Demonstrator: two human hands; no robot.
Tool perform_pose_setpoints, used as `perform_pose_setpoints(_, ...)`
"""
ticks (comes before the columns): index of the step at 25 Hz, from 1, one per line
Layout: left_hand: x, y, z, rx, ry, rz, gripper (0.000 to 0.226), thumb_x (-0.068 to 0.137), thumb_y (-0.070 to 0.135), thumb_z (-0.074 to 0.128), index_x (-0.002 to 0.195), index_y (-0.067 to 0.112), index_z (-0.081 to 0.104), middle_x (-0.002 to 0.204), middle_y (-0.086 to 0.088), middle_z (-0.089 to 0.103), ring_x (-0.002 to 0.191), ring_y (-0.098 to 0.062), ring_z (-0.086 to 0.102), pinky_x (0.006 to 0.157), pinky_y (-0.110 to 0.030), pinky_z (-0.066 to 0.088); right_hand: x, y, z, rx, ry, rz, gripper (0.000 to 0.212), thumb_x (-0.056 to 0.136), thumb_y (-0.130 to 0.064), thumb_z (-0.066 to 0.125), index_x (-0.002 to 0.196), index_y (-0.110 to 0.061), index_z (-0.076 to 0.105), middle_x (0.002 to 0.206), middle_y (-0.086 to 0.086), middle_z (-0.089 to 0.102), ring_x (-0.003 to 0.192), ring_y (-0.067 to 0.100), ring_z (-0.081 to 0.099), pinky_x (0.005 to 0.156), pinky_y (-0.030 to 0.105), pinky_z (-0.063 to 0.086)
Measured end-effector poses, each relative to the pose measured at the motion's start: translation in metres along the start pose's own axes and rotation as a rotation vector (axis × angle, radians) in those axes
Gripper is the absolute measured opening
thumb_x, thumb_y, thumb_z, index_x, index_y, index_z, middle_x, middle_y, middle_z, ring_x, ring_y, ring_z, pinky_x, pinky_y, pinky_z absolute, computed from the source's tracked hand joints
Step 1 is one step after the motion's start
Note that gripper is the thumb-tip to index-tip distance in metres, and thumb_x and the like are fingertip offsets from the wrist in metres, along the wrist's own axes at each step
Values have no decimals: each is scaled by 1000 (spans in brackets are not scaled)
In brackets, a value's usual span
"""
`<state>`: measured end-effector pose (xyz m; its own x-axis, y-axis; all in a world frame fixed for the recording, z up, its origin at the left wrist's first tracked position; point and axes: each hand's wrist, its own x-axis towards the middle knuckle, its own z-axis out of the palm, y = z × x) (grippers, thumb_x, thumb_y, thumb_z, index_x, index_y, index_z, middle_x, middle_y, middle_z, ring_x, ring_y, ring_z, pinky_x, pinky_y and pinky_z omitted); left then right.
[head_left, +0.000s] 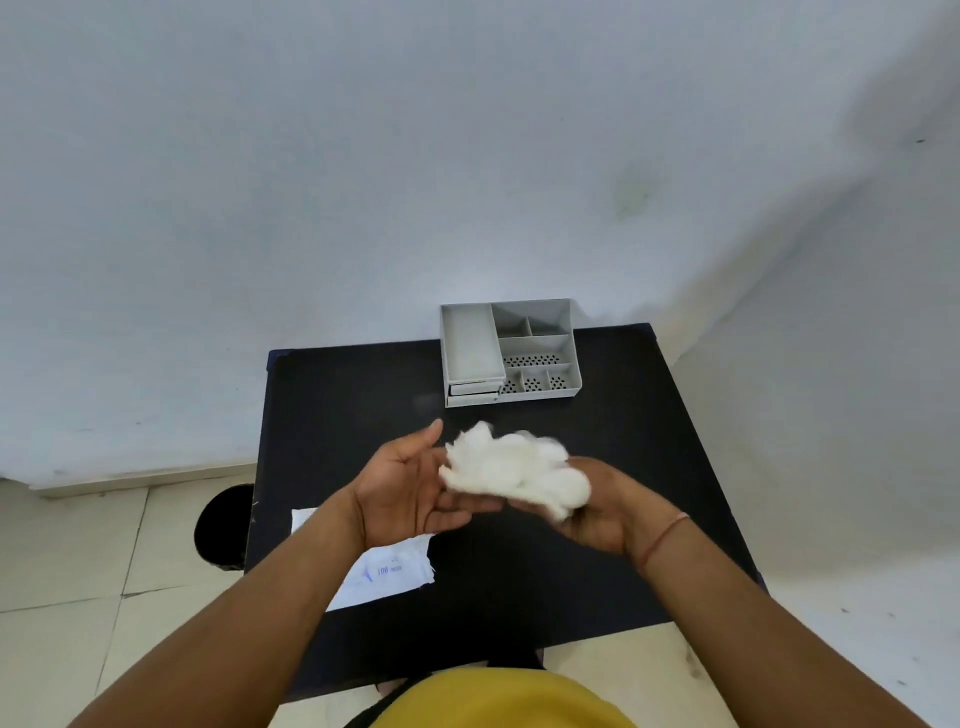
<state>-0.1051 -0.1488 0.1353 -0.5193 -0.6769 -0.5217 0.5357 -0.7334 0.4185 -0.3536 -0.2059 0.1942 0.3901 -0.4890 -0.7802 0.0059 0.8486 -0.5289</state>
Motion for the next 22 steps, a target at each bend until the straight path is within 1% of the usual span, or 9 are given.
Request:
perform_pose_setpoints(2, 10, -16, 4, 10, 141, -75, 65, 99, 48, 61, 150, 8, 60, 136, -23, 70, 111, -40, 77, 73, -39, 69, 9, 9, -18, -85, 53, 65, 19, 102, -3, 56, 113, -1, 71, 76, 13, 78, 54, 18, 72, 42, 23, 55)
perform_pose_setpoints(5, 25, -29, 10, -4, 265, -69, 53, 94, 26, 64, 144, 7, 64, 117, -16, 79, 92, -32, 81, 66, -36, 67, 2, 7, -35, -114, -18, 85, 31, 96, -8, 66, 126, -3, 70, 90, 13, 78, 65, 20, 74, 48, 27, 59)
perform_pose_setpoints(7, 31, -30, 17, 5, 296, -32, 54, 92, 19, 65, 145, 8, 65, 122, -15, 78, 97, -31, 80, 71, -39, 68, -1, -1, -48, -96, -92, 69, 38, 98, -23, 66, 133, -7, 69, 112, 16, 79, 86, 27, 79, 62, 35, 67)
perform_pose_setpoints(9, 37, -27, 24, -1, 309, 10, 55, 89, 17, 66, 144, 11, 67, 128, -15, 77, 103, -33, 79, 77, -43, 69, -1, -10, -60, -25, -197, 57, 48, 106, -43, 53, 142, -13, 65, 138, 20, 70, 121, 40, 70, 88, 47, 64)
perform_pose_setpoints(12, 46, -23, 37, -33, 300, 80, 47, 90, 17, 66, 136, 16, 73, 134, -14, 76, 113, -37, 76, 94, -53, 65, -5, -23, -87, 121, -399, 11, 57, 104, -36, 58, 156, -14, 49, 159, 25, 51, 143, 49, 51, 108, 55, 50)
perform_pose_setpoints(14, 50, -20, 48, -36, 287, 145, 38, 97, 25, 62, 132, 20, 77, 140, -13, 73, 128, -43, 68, 111, -68, 49, -11, -33, -100, 139, -517, -43, 69, 96, -11, 69, 160, -15, 43, 162, 26, 44, 144, 53, 46, 109, 57, 47)
perform_pose_setpoints(16, 55, -16, 60, -48, 251, 176, 45, 104, 47, 54, 136, 22, 74, 137, -13, 73, 129, -41, 67, 112, -68, 47, -16, -43, -97, 13, -500, -93, 70, 91, 6, 69, 154, -19, 51, 155, 24, 53, 139, 52, 54, 103, 60, 53)
perform_pose_setpoints(19, 58, -6, 71, -54, 150, 242, 76, 94, 70, 55, 149, 17, 62, 138, -15, 72, 119, -38, 72, 95, -55, 61, -8, -56, -86, -301, -197, -226, 43, 96, -5, 68, 133, -26, 69, 133, 15, 73, 111, 33, 76, 83, 53, 66)
perform_pose_setpoints(22, 58, 1, 73, 20, 117, 284, 85, 83, 55, 82, 151, 11, 58, 146, -18, 66, 125, -39, 69, 96, -53, 63, 4, -60, -87, -337, -99, -263, 31, 100, -10, 63, 128, -19, 73, 126, 21, 75, 105, 39, 76, 79, 55, 65)
